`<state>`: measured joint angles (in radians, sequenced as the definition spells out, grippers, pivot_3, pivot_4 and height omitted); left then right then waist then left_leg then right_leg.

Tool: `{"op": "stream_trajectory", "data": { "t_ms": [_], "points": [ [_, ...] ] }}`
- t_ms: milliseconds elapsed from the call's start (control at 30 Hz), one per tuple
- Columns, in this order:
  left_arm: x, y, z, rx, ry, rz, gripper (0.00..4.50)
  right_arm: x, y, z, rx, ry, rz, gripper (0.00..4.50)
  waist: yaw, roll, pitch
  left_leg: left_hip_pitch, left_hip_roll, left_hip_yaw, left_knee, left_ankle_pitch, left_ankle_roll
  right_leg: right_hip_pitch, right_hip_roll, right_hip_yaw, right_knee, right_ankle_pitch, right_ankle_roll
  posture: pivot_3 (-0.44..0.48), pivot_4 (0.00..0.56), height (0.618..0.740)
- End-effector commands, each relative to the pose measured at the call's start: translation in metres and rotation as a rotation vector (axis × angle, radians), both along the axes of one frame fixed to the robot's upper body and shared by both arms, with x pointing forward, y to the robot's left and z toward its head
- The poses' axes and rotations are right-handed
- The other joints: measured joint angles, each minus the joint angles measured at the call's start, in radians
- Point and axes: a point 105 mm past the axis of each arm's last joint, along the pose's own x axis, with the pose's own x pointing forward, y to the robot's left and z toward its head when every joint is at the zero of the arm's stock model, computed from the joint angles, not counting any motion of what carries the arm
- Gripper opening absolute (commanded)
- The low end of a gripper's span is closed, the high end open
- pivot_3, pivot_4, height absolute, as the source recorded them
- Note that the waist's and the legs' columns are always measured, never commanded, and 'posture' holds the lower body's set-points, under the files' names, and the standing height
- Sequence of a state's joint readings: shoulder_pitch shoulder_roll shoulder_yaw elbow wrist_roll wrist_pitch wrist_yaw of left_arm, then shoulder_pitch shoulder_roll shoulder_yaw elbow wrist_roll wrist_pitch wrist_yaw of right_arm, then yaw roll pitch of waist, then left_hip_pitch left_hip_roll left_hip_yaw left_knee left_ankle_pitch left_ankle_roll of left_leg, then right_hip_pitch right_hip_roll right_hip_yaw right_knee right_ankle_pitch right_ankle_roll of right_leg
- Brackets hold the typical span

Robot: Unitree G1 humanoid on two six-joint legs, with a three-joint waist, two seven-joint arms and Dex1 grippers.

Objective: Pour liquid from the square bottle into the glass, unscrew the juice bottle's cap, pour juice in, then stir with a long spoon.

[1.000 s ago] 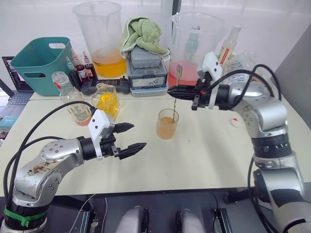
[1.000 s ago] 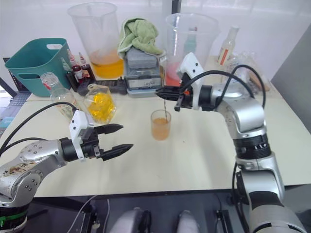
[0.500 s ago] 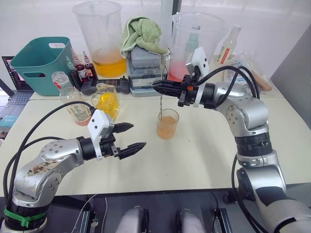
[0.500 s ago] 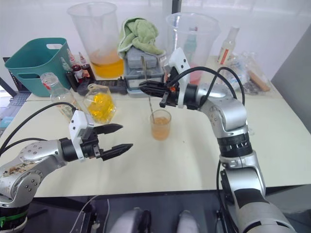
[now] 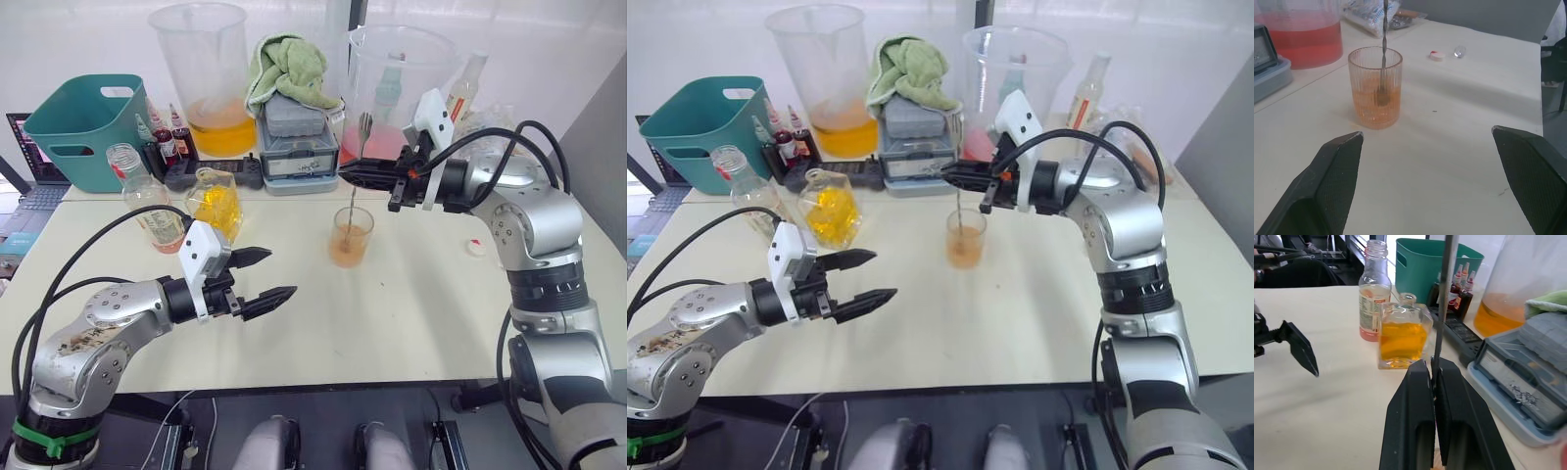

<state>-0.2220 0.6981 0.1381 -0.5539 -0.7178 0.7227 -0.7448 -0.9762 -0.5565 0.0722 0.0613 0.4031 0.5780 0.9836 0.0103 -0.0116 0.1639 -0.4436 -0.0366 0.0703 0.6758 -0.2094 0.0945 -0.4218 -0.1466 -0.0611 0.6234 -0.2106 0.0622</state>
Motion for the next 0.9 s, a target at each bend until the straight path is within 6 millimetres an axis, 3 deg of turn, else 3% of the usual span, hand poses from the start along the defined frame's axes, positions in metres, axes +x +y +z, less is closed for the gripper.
{"op": "stream_trajectory", "data": {
  "t_ms": [33, 433, 900],
  "points": [
    [-0.003, -0.002, 0.01, -0.002, -0.053, -0.019, 4.45, -0.004, 0.0, 0.023, 0.031, -0.091, 0.009, 0.0, 0.0, 0.0, 0.0, 0.0, 0.0, 0.0, 0.0, 0.0, 0.0, 0.0, 0.0, 0.0, 0.0, 0.0, 0.0, 0.0, 0.15, 0.74],
    [-0.002, -0.003, 0.008, -0.011, -0.047, -0.016, 4.45, -0.016, 0.002, 0.04, 0.125, -0.04, 0.061, 0.0, -0.001, 0.0, 0.0, 0.0, 0.0, 0.0, 0.0, 0.0, 0.0, 0.0, 0.0, 0.0, 0.0, 0.0, 0.0, 0.0, 0.15, 0.74],
    [0.0, -0.007, 0.008, -0.022, -0.052, -0.029, 4.45, -0.004, -0.036, 0.05, 0.054, -0.078, -0.085, 0.0, 0.001, 0.0, 0.0, 0.0, 0.0, 0.0, 0.0, 0.0, 0.0, 0.0, 0.0, 0.0, 0.0, 0.0, -0.001, 0.0, 0.15, 0.74]
  ]
}}
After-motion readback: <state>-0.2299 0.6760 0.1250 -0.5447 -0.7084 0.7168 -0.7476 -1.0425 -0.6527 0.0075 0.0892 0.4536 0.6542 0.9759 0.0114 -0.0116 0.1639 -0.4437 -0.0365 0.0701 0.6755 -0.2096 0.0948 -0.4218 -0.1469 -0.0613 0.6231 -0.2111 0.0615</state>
